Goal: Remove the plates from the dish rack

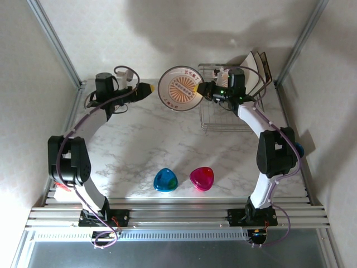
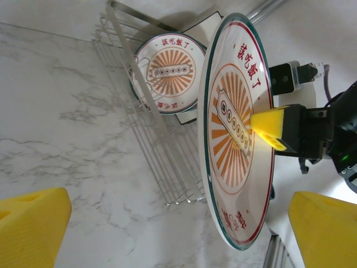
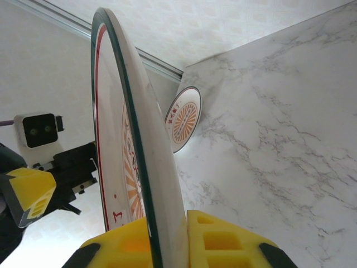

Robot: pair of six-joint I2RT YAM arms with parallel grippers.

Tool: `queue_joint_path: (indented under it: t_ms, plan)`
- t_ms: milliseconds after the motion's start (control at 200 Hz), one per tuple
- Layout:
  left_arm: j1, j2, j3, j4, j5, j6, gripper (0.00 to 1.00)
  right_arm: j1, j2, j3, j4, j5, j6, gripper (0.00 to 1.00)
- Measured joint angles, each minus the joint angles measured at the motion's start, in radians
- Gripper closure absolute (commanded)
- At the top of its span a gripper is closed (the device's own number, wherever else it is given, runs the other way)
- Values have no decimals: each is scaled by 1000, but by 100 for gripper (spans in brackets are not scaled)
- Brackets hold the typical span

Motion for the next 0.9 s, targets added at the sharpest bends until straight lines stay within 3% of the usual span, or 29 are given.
queue_joint_path:
  t_ms: [350,471,576,726,901]
  plan:
    - [-22,62,-10,145,32,-129,23,53,86,78,7,-5,23,100]
    - [-34,69,-20,179,36,-152,26,68,117,108,18,-8,33,100]
    - [-40,76,-24,187,36,-162,37,76,131,132,16,-16,34,100]
    - [-40,77,-29,194,39,-166,63,82,141,170,10,-21,33,100]
    - [-40,77,-29,197,41,-168,87,88,148,189,-1,-15,26,100]
